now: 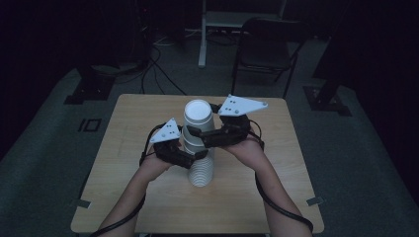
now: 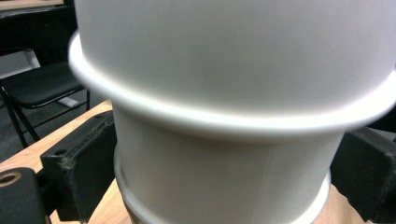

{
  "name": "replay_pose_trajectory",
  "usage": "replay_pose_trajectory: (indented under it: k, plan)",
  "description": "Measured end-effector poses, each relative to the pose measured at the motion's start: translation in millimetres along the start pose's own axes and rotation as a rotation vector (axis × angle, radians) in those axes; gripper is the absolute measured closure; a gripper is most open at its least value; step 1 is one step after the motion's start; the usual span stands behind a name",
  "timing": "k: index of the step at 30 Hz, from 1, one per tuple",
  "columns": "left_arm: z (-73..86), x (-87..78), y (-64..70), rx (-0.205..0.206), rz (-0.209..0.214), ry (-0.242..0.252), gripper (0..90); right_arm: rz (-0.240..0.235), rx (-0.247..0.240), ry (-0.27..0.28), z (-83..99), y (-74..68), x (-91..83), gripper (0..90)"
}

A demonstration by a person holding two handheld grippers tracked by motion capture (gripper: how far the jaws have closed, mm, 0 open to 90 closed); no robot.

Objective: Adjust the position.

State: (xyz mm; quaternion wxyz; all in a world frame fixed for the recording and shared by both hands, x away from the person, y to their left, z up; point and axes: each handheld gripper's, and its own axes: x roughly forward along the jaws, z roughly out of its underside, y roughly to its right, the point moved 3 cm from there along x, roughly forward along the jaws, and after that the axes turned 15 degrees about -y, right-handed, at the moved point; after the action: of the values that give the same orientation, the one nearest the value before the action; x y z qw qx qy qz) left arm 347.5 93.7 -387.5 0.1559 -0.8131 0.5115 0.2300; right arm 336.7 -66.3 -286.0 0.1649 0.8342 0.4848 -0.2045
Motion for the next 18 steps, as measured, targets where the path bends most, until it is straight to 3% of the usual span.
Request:
replay_pose_trajectory:
  k: [18]
  plan:
    - [-0.4, -0.2, -0.1, 0.000, -0.001, -0.006, 5.6, 0.004, -0.005, 0.066, -22.1, 0.5, -24.9, 20.3]
